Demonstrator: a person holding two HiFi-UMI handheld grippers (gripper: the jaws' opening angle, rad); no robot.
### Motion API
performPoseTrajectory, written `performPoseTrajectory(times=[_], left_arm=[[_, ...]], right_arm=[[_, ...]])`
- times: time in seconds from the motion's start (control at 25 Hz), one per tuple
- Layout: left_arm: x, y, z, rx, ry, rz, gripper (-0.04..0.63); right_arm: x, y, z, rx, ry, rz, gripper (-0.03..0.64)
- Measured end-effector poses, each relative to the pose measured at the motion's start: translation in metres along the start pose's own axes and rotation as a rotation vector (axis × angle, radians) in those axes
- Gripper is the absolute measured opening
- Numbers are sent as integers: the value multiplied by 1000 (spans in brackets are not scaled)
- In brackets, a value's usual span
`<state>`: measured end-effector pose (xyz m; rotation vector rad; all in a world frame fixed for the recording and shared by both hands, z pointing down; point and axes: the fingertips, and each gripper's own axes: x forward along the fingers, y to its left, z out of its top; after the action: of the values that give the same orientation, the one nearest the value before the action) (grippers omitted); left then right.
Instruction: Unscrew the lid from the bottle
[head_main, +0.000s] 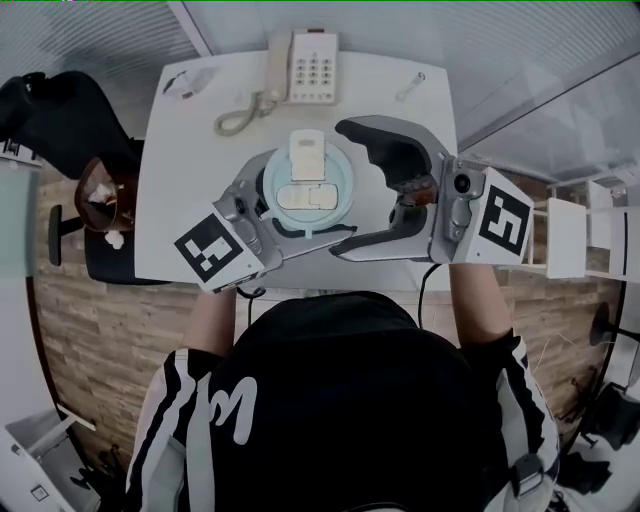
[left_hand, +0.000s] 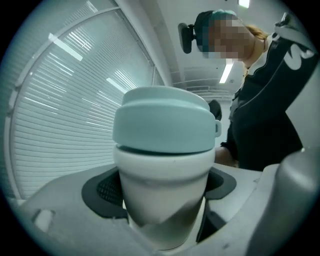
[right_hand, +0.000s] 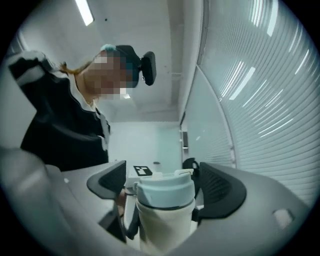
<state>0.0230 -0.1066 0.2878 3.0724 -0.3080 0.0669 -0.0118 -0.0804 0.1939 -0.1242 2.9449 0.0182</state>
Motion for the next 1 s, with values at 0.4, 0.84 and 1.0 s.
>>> performPoseTrajectory(times=[0.4, 0.84, 1.0], left_arm=[[3, 61, -8, 0, 36, 375, 436], [9, 56, -32, -21, 86, 340, 436], [10, 39, -32, -12, 91, 223, 436]], right_arm=[[13, -50, -25, -123, 91, -435, 442], [20, -53, -55, -155, 222, -451, 428], [14, -39, -56, -114, 223, -295, 428]])
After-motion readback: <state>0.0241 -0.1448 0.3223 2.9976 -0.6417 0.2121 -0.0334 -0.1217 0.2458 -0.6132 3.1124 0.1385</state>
